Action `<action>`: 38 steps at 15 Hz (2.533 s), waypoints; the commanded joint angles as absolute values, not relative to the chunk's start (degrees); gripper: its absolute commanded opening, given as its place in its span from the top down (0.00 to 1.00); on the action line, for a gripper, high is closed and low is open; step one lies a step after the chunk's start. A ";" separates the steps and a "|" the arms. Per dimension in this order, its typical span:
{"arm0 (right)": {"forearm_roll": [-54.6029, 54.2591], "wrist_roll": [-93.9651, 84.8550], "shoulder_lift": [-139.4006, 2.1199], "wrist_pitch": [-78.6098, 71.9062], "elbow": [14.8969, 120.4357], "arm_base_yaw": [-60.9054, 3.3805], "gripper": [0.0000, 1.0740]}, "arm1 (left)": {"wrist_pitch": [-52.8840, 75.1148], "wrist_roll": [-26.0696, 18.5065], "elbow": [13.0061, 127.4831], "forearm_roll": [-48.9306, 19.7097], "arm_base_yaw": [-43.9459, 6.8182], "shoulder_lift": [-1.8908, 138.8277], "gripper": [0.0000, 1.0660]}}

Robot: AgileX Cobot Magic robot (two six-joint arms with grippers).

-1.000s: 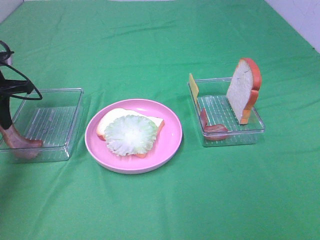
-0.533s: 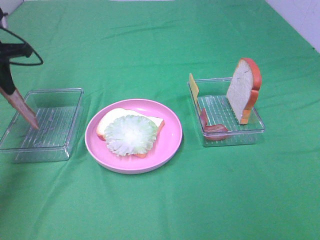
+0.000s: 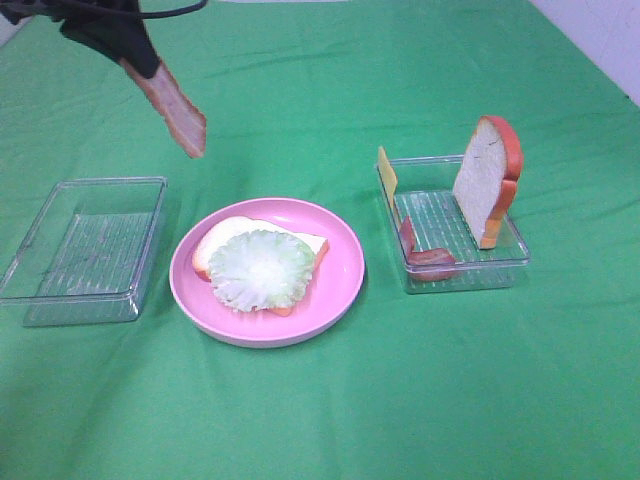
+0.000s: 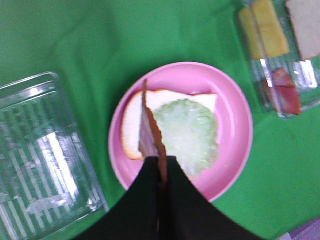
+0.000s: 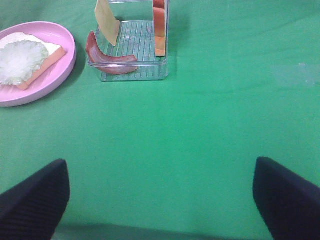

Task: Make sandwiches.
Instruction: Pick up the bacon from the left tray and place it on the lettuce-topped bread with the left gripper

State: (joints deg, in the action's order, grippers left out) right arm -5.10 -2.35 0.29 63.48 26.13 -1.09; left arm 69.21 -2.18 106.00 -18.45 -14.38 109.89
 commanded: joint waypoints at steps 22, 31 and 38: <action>-5.56 -2.18 1.72 63.03 25.95 -0.74 0.11 | 75.80 -14.61 106.28 -30.37 -20.45 132.98 1.00; -5.56 -2.18 1.72 63.03 25.95 -0.74 0.11 | 72.42 -11.12 106.28 -21.49 -20.51 130.86 1.00; -5.56 -2.18 1.72 63.03 25.95 -0.74 0.11 | 71.22 -11.29 106.28 -20.91 -20.51 130.86 1.00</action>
